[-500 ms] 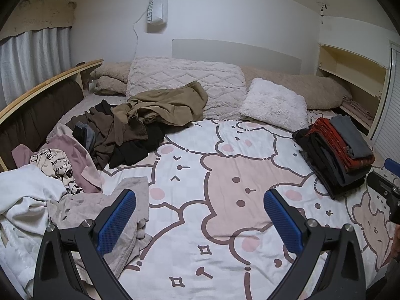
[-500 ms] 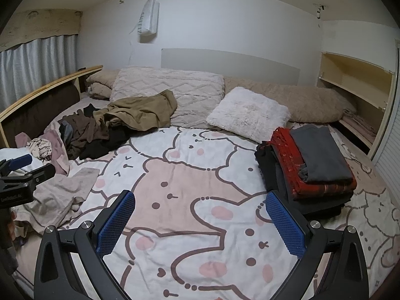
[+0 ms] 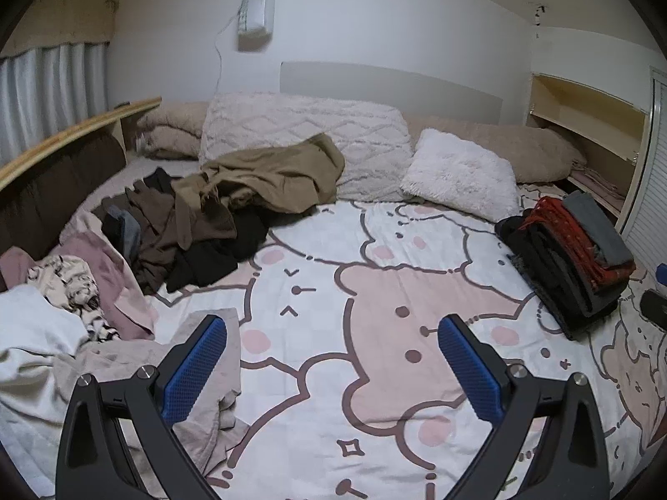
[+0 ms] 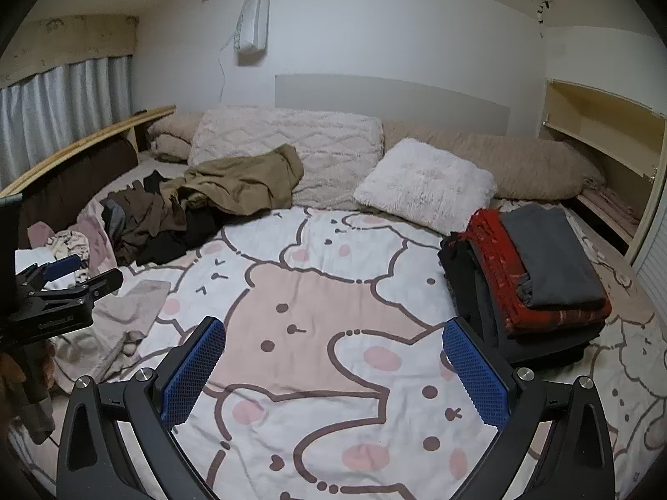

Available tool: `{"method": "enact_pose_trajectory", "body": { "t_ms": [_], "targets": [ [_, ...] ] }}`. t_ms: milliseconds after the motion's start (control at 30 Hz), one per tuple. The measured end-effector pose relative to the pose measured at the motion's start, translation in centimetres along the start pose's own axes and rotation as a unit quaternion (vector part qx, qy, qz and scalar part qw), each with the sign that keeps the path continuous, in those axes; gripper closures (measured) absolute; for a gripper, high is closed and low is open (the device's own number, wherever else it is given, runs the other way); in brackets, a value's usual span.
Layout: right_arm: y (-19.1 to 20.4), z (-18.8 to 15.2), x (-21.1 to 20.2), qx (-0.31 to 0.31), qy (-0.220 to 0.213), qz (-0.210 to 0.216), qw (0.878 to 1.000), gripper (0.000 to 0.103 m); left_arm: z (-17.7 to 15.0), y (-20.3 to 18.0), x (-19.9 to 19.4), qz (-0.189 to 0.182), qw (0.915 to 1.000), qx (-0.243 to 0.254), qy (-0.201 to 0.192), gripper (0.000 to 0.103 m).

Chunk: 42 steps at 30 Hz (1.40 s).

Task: Fold clothes
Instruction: 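Move the left tool toward the clothes pile on the bed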

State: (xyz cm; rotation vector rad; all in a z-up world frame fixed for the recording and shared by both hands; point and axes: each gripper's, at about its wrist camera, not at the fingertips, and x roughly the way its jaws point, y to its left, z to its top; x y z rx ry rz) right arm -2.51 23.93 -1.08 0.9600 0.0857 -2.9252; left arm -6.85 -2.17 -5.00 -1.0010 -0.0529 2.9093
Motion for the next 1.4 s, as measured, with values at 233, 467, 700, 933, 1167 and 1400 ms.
{"method": "enact_pose_trajectory", "body": {
  "t_ms": [233,467,700,933,1167,1400],
  "targets": [
    [0.8,-0.1,3.8,-0.018,0.032,0.000,0.999,0.000,-1.6,2.7,3.5,0.002,0.9998,-0.014,0.016,0.002],
    [1.3,-1.5,6.7,-0.046,0.080,0.012,0.996,0.000,-2.4,8.1,6.7,0.030,0.9975,-0.058,0.027,0.004],
    [1.7,-2.7,9.3,-0.070,0.126,0.021,0.989,0.000,-1.1,13.8,9.4,0.086,0.9925,-0.084,0.023,0.010],
    [1.5,-3.2,10.7,-0.074,0.147,0.034,0.986,0.000,4.7,19.0,12.0,0.165,0.9837,-0.071,-0.003,0.010],
    [1.1,-3.4,11.5,-0.070,0.159,0.044,0.984,0.000,9.1,23.8,16.8,0.237,0.9676,-0.086,-0.004,0.012],
    [0.5,-3.6,12.3,-0.064,0.168,0.043,0.983,0.000,9.2,27.3,21.8,0.299,0.9477,-0.107,0.027,0.013]
  ]
}}
